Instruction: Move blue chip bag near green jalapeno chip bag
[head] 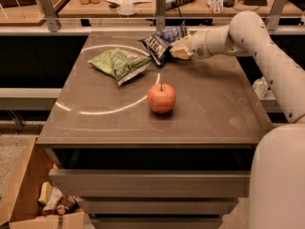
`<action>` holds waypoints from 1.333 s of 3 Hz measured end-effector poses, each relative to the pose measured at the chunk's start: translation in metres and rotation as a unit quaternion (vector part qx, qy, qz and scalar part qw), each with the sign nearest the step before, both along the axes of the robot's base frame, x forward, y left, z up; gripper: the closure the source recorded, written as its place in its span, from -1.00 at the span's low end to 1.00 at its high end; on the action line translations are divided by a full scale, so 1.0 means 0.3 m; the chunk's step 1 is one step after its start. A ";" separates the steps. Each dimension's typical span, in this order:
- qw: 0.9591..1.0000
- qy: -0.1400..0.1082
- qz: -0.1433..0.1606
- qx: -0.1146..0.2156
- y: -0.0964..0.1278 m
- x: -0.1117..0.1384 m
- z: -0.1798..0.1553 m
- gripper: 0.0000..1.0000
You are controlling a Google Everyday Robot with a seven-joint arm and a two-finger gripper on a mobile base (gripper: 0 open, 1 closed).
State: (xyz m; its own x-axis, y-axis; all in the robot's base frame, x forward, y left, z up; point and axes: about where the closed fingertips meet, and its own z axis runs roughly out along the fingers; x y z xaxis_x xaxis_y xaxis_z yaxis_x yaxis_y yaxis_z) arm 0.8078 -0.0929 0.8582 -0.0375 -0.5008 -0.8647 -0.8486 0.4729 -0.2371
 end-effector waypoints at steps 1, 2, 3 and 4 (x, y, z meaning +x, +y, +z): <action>0.996 0.027 0.083 0.021 0.159 -0.139 0.082 1.00; 0.987 0.062 0.143 0.025 0.270 -0.254 0.127 0.57; 0.983 0.081 0.165 0.024 0.306 -0.300 0.133 0.10; 0.978 0.099 0.181 0.025 0.331 -0.323 0.116 -0.52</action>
Offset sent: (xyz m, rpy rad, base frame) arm -0.1049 0.0991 0.0573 0.0572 0.1758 0.3740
